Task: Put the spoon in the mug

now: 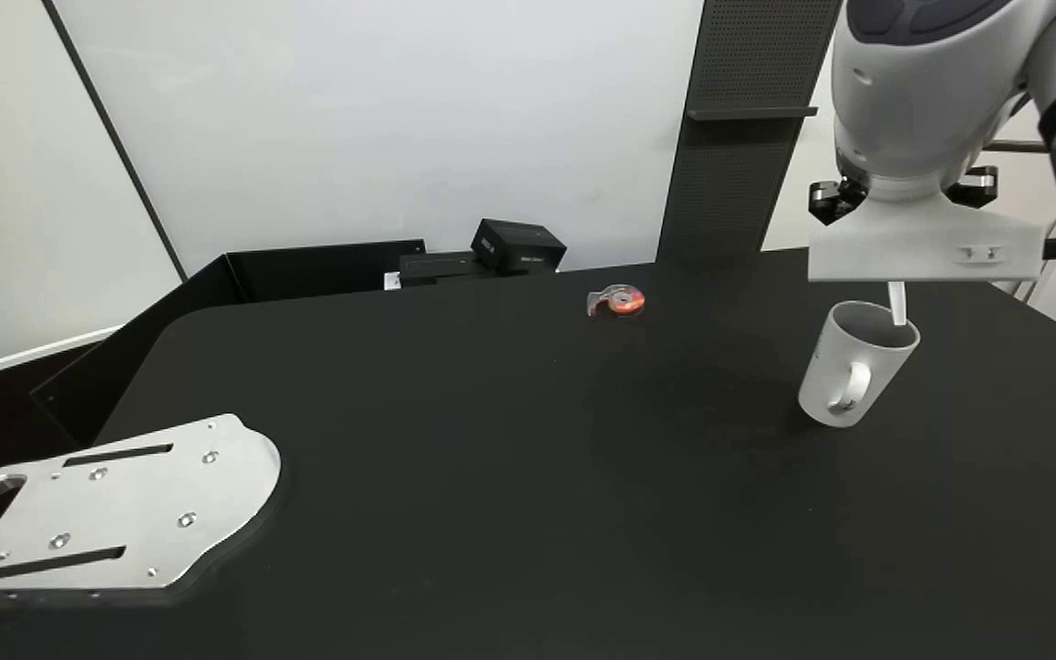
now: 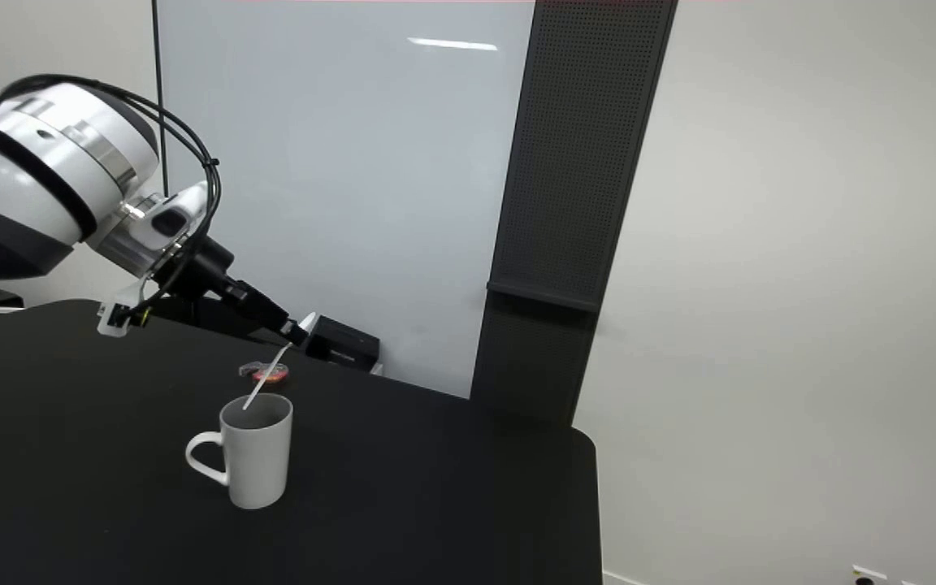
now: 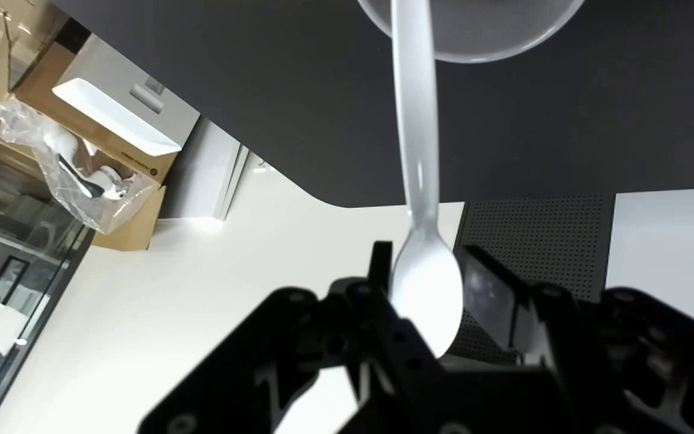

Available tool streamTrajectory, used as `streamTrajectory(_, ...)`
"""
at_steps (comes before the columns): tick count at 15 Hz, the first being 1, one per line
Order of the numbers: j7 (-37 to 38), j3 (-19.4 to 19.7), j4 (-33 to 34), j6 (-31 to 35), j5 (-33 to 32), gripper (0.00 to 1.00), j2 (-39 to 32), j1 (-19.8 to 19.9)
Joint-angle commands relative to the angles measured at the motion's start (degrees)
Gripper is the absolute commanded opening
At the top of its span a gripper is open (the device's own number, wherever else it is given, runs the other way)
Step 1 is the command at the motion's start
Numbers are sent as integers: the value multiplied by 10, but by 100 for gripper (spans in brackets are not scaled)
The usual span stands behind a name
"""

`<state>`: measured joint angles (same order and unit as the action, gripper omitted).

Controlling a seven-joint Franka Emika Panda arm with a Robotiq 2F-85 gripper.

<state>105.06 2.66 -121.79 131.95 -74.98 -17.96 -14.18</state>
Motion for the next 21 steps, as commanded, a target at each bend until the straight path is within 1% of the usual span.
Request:
streamTrajectory(1,106,-22,-23,18,-81,9,8,29)
streamTrajectory(4,176,-38,-27,41,-132,9,-4,47)
streamTrajectory(9,247,-58,-29,62,-185,9,-31,65)
streamTrajectory(11,258,-64,-29,64,-193,9,-42,71)
streamTrajectory(12,260,-67,-28,63,-194,59,-46,73)
streamTrajectory(13,257,-70,-28,60,-189,59,-48,75)
streamTrajectory(15,241,-75,-28,65,-174,72,-46,80)
streamTrajectory(16,228,-79,-29,66,-163,80,-41,82)
streamTrajectory(19,189,-93,-35,68,-133,98,-14,81)
streamTrajectory(21,131,-105,-40,85,-83,100,8,80)
